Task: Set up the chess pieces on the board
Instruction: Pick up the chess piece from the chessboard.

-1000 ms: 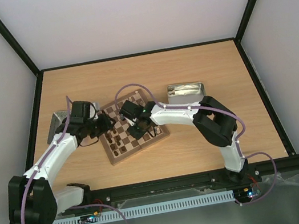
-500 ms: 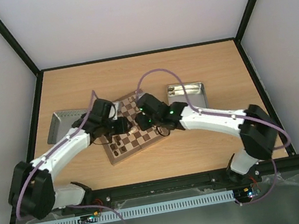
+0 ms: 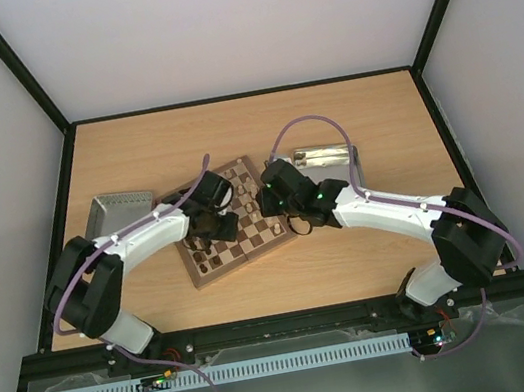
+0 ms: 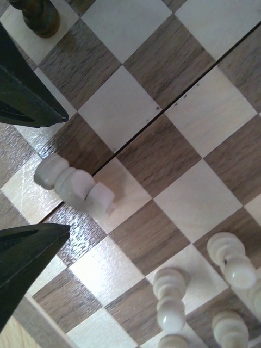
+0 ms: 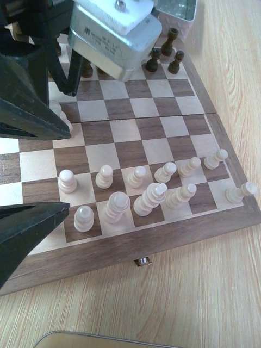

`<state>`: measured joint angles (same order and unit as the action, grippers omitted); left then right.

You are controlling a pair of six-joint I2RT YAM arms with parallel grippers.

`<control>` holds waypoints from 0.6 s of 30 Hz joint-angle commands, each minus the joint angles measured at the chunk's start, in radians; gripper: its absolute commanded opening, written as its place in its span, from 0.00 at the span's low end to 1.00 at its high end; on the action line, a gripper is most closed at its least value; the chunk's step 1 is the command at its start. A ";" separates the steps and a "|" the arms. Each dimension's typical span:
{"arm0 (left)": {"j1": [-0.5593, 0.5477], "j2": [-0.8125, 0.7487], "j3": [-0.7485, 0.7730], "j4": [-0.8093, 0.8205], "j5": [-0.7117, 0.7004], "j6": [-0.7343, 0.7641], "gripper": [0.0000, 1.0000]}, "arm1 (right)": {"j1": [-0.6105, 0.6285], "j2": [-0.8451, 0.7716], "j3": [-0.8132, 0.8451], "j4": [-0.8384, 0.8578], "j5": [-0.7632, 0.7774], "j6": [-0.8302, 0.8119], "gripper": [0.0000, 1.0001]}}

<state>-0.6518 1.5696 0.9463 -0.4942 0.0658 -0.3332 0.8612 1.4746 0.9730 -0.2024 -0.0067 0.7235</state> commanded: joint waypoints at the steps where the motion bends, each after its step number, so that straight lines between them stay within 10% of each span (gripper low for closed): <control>1: -0.006 0.044 0.037 -0.049 -0.047 0.031 0.48 | -0.009 -0.023 -0.011 0.036 0.022 0.029 0.30; 18: -0.029 0.087 0.051 -0.078 -0.066 0.016 0.15 | -0.025 -0.055 -0.040 0.066 -0.007 0.056 0.28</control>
<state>-0.6743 1.6558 0.9997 -0.5201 0.0025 -0.3138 0.8440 1.4624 0.9440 -0.1726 -0.0082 0.7631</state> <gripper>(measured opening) 0.173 0.273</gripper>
